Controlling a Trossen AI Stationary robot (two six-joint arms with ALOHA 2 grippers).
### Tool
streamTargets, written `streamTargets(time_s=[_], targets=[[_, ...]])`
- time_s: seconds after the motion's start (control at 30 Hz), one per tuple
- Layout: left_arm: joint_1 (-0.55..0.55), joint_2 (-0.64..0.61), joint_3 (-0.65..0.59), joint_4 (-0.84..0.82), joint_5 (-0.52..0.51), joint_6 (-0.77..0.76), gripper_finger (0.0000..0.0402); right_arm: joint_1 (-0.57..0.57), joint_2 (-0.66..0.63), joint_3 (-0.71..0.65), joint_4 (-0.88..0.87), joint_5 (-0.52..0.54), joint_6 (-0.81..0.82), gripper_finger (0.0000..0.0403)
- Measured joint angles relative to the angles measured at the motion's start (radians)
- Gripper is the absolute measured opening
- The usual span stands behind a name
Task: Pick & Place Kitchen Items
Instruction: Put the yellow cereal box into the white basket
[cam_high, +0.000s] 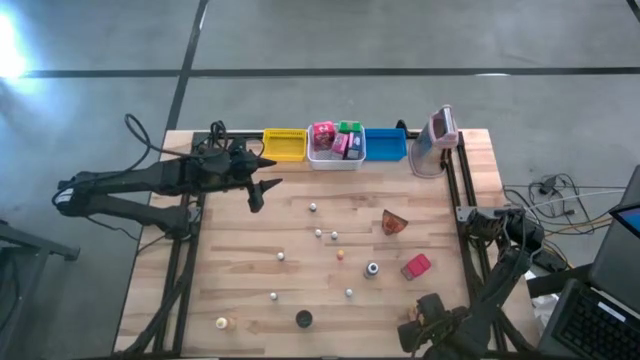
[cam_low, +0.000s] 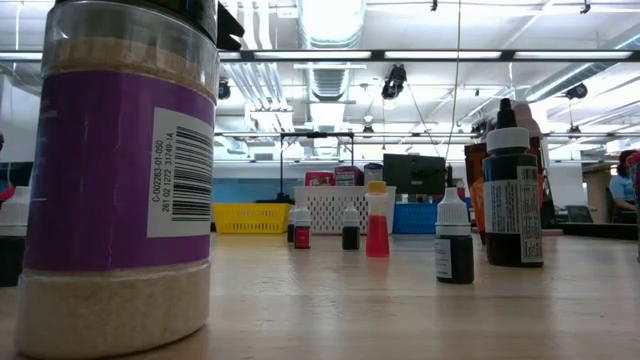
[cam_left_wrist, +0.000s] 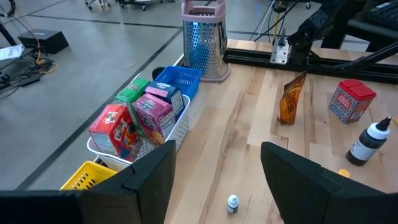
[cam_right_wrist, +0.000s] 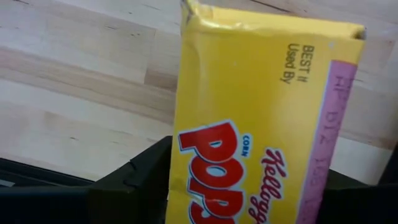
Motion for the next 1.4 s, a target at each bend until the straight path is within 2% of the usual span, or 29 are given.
streamTargets(time_s=[0.23,0.4,0.67,0.83,0.97,1.07,1.2,1.4], targets=[[0.0,0.0,0.0,0.0,0.0,0.0,0.0241,0.0,-0.003,0.0,0.0,0.002,-0.009,0.0179],[0.0,0.0,0.0,0.0,0.0,0.0,0.0241,0.0,-0.03,0.0,-0.004,0.045,-0.017,0.0166],[0.0,0.0,0.0,-0.001,0.0,-0.009,0.0241,0.0,-0.091,0.001,-0.008,0.064,-0.073,0.0166],[0.0,0.0,0.0,-0.011,0.013,-0.068,0.0241,0.0,-0.168,0.003,-0.01,0.18,-0.138,0.0164],[0.0,0.0,0.0,-0.029,0.057,-0.075,0.0241,-0.018,-0.235,0.015,-0.019,0.272,-0.25,0.0152],[0.0,0.0,0.0,-0.026,0.136,-0.076,0.0241,-0.046,-0.285,0.016,-0.023,0.309,-0.356,0.0147],[0.0,0.0,0.0,-0.019,0.239,-0.09,0.0241,-0.106,-0.346,0.017,-0.019,0.318,-0.532,0.0148],[0.0,0.0,0.0,0.011,0.32,-0.123,0.0241,-0.227,-0.408,0.018,0.019,0.319,-0.859,0.0156]])
